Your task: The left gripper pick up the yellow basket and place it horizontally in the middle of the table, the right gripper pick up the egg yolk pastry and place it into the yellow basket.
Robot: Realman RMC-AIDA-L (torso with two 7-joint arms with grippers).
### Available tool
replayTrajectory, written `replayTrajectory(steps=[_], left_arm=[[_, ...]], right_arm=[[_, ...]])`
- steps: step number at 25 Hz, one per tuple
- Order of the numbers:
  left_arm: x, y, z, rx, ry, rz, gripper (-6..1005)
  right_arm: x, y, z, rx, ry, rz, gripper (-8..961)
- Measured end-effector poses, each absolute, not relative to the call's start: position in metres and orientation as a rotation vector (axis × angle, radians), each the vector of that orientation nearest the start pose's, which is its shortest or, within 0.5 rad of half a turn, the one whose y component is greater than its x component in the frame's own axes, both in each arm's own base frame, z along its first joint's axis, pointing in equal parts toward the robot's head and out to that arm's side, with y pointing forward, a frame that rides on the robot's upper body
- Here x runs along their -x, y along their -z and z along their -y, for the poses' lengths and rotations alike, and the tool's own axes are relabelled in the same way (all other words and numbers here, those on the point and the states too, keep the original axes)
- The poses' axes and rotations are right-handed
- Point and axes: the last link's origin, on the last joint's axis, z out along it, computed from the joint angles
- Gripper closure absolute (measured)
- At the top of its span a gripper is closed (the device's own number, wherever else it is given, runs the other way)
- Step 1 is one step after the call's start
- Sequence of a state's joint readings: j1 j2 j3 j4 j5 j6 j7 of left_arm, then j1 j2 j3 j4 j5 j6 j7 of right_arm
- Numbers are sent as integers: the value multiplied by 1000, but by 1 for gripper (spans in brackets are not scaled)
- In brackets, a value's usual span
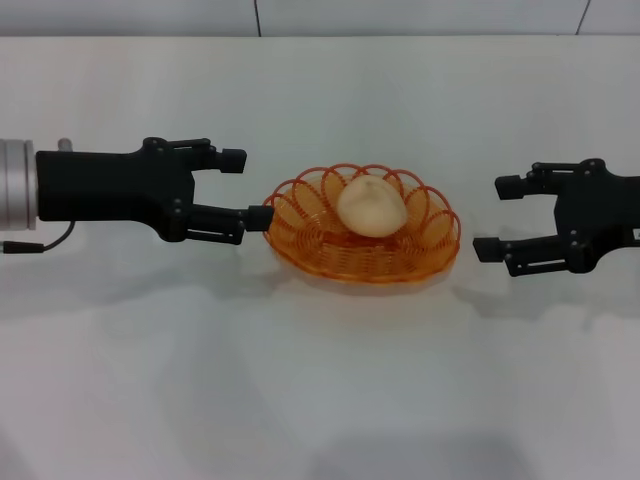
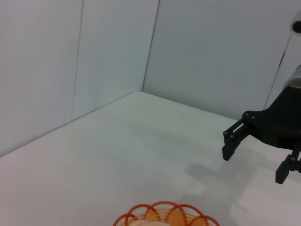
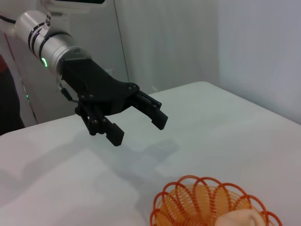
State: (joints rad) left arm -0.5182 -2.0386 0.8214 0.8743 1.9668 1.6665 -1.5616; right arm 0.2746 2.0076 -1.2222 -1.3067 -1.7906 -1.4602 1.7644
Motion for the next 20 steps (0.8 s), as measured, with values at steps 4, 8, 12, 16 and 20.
replayTrajectory(steps=[4,8,12,16,20], left_arm=[[231,-32,-334,2880,610,521,112],[225,-31,-335,2914,609,494,112],[224,-31,-333,2937,608,484,112],[223,-30,-333,2940,611,484,112],[223,-30,-333,2940,610,483,112]], right_arm=[[-213,-40,-314,2799,-404,-441,128],[-212,-40,-313,2809,-386,-447,128],[-211,-41,-313,2812,-385,-444,128],[-211,-41,-312,2812,-384,-442,128],[-211,-42,-311,2814,-383,-438,128]])
